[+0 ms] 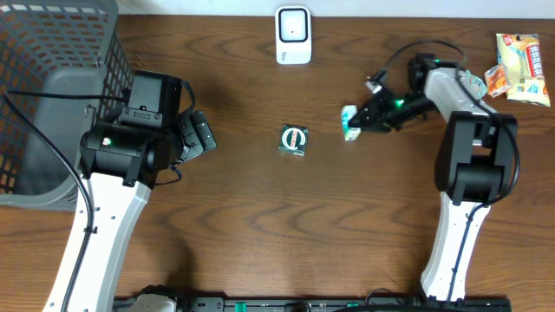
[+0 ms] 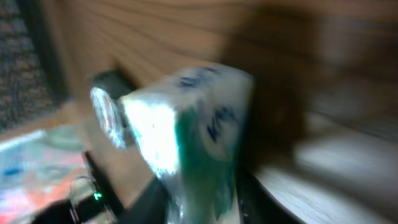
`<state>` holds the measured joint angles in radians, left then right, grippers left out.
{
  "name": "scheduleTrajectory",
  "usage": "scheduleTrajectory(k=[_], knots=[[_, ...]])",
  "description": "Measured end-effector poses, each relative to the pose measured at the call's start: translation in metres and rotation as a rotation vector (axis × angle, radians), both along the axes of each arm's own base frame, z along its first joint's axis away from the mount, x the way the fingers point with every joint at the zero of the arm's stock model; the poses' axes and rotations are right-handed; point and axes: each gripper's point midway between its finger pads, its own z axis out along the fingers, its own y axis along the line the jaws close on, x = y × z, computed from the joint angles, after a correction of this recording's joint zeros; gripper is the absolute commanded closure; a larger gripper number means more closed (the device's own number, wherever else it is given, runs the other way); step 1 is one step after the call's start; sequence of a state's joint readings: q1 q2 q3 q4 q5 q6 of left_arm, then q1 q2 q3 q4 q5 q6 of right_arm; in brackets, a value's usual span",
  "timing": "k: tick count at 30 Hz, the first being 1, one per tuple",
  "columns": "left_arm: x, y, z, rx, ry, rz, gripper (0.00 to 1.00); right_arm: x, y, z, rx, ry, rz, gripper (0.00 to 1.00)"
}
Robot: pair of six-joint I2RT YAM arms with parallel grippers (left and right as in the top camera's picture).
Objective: Scan the item barcode
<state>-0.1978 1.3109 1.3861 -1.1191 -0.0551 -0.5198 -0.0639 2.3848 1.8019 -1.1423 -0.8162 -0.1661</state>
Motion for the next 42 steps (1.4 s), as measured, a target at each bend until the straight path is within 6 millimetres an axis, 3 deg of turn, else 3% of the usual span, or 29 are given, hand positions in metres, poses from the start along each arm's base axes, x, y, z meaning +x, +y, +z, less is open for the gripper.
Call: scheduleTrajectory(k=[5,8,10,13,20,26,28,30,32,36,42], knots=[[0.0,0.0,0.0,0.0,0.0,0.0,0.02,-0.001,-0.042,0.0,-0.216,0.083,-0.048,0.57],[0.0,0.0,0.0,0.0,0.0,0.0,0.02,0.003,-0.055,0.009,-0.316,0.088,-0.053,0.53],[0.0,0.0,0.0,0.0,0.0,0.0,0.02,0.008,-0.059,0.017,-0.359,0.081,-0.057,0.45],[0.0,0.0,0.0,0.0,0.0,0.0,0.02,0.015,-0.058,0.025,-0.393,0.049,-0.049,0.43],[0.0,0.0,0.0,0.0,0.0,0.0,0.02,0.017,-0.048,0.021,-0.41,0.024,-0.018,0.43],[0.0,0.0,0.0,0.0,0.0,0.0,0.02,0.018,-0.043,-0.008,-0.402,0.006,-0.026,0.46],[0.0,0.0,0.0,0.0,0.0,0.0,0.02,0.018,-0.038,-0.009,-0.366,-0.006,-0.038,0.46],[0.0,0.0,0.0,0.0,0.0,0.0,0.02,0.02,-0.034,-0.009,-0.345,-0.028,-0.045,0.5],[0.0,0.0,0.0,0.0,0.0,0.0,0.02,0.019,-0.031,-0.01,-0.324,-0.038,-0.048,0.61],[0.0,0.0,0.0,0.0,0.0,0.0,0.02,0.013,-0.026,-0.012,-0.294,-0.011,-0.051,0.65],[0.0,0.0,0.0,0.0,0.0,0.0,0.02,0.001,-0.029,-0.008,-0.302,0.042,-0.05,0.57]])
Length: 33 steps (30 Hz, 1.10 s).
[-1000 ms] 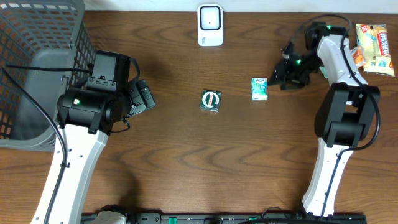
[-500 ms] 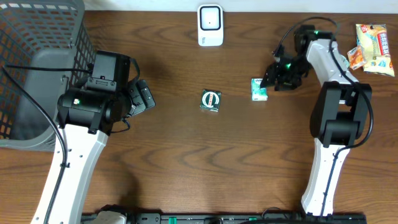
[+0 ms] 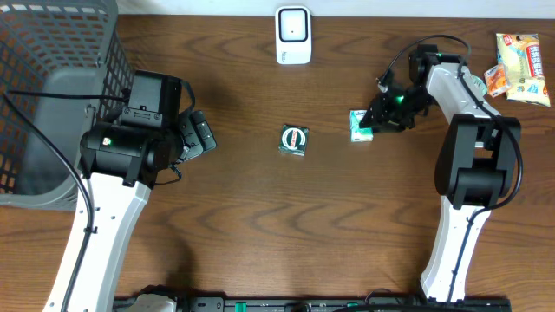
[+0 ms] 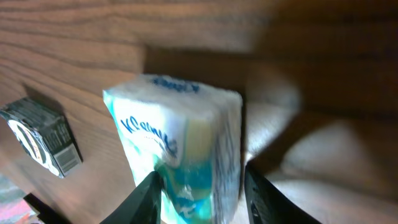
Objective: Scan the item barcode
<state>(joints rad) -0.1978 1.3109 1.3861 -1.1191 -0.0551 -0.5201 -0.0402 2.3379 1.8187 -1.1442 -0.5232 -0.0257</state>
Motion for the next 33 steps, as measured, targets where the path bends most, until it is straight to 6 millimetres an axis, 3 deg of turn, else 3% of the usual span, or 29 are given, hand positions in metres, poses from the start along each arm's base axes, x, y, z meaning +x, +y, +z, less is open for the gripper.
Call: scheduleTrajectory(k=[5,11,21,29,31,32,33], knots=[[0.0,0.0,0.0,0.0,0.0,0.0,0.02,0.002,-0.008,0.022,-0.053,-0.044,0.0,0.5],[0.0,0.0,0.0,0.0,0.0,0.0,0.02,0.012,-0.003,0.058,-0.119,-0.158,0.035,0.56],[0.0,0.0,0.0,0.0,0.0,0.0,0.02,0.011,0.013,0.03,-0.254,-0.129,0.086,0.58],[0.0,0.0,0.0,0.0,0.0,0.0,0.02,0.006,0.01,0.0,-0.289,-0.056,0.081,0.61],[0.0,0.0,0.0,0.0,0.0,0.0,0.03,0.006,0.01,-0.001,-0.29,-0.055,0.081,0.67],[0.0,0.0,0.0,0.0,0.0,0.0,0.02,0.006,0.01,-0.001,-0.289,-0.055,0.08,0.8],[0.0,0.0,0.0,0.0,0.0,0.0,0.03,0.006,0.011,0.0,-0.287,-0.055,0.077,0.86]])
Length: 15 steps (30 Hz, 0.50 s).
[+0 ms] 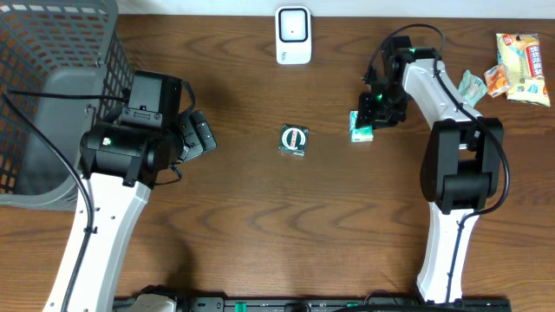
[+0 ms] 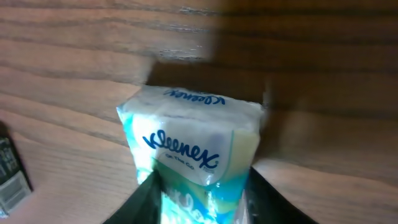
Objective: Scan the item barcode
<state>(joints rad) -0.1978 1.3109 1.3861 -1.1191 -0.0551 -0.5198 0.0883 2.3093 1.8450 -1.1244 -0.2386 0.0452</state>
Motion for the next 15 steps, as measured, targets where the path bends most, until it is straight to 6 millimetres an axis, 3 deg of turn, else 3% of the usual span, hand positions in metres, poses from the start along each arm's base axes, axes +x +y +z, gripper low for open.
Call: scheduleTrajectory(k=[4,9,15], knots=[[0.0,0.0,0.0,0.0,0.0,0.0,0.03,0.0,0.004,0.002,0.027,0.004,-0.009,0.99],[0.0,0.0,0.0,0.0,0.0,0.0,0.02,-0.005,0.017,0.012,0.18,0.038,-0.033,0.99],[0.0,0.0,0.0,0.0,0.0,0.0,0.02,-0.014,0.043,0.039,0.445,0.039,0.042,0.99]])
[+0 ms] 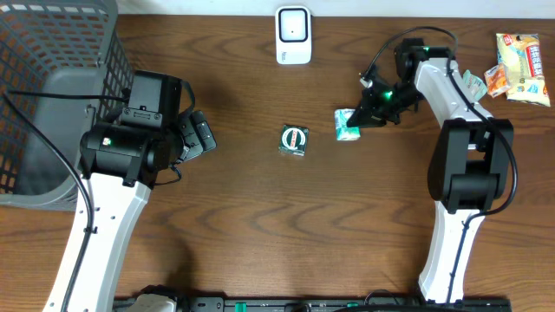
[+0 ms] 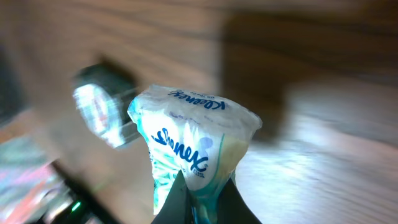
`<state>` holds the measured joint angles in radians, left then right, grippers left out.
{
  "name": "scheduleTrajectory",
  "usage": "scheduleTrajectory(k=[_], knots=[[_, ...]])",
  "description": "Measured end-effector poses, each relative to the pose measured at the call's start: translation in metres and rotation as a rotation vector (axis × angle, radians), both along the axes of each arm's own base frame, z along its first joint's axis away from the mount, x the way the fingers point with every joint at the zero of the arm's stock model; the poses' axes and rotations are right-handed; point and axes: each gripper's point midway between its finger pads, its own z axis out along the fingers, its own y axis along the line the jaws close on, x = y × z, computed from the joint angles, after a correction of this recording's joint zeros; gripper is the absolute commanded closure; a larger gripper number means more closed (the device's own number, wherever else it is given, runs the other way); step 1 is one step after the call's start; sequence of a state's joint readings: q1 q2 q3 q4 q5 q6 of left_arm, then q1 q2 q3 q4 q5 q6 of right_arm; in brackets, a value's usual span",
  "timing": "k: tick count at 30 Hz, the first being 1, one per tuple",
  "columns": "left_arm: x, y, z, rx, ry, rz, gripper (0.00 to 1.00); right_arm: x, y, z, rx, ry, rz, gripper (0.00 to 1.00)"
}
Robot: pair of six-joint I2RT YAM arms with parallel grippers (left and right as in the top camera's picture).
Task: Scan the item barcode
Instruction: 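Hold the green pack above the tin and turn it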
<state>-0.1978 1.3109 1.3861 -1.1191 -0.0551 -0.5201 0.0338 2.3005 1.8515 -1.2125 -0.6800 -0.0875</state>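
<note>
A white and teal Kleenex tissue pack [image 1: 346,124] [image 2: 193,140] is pinched at its lower end by my right gripper [image 1: 358,118] [image 2: 200,200], which is shut on it, right of the table's middle. The pack looks tilted and squeezed narrow at the jaws; the wrist view is blurred. The white barcode scanner [image 1: 293,35] stands at the far edge, up and left of the pack. My left gripper [image 1: 202,133] hangs open beside the basket, holding nothing.
A small dark packet with a round logo [image 1: 294,139] [image 2: 99,112] lies left of the pack. A grey mesh basket [image 1: 52,52] fills the far left. Snack packets [image 1: 519,56] and a small teal packet [image 1: 471,84] lie at the far right.
The tissue pack and my right gripper have shifted a little to the left, toward the dark packet. The pack now looks tilted and pinched narrower. The left arm has not moved.
My right gripper first held the tissue pack tilted, right of the dark packet. Then the pack was slightly further right, down by the table. Later the wrist had turned, still gripping it. Now the pack is back to the left, tilted.
</note>
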Motion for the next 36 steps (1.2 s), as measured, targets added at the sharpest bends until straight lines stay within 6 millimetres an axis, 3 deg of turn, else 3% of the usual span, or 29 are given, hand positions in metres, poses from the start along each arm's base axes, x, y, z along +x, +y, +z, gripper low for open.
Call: scheduleTrajectory(k=[8,16,25,36], knots=[[0.0,0.0,0.0,0.0,0.0,0.0,0.02,-0.006,0.043,0.073,0.416,-0.176,0.126,0.99],[0.0,0.0,0.0,0.0,0.0,0.0,0.02,-0.004,0.066,0.122,0.722,-0.313,0.157,0.99],[0.0,0.0,0.0,0.0,0.0,0.0,0.02,-0.01,0.084,0.136,0.814,-0.371,0.206,0.99],[0.0,0.0,0.0,0.0,0.0,0.0,0.02,-0.017,0.093,0.13,0.785,-0.358,0.24,0.99]])
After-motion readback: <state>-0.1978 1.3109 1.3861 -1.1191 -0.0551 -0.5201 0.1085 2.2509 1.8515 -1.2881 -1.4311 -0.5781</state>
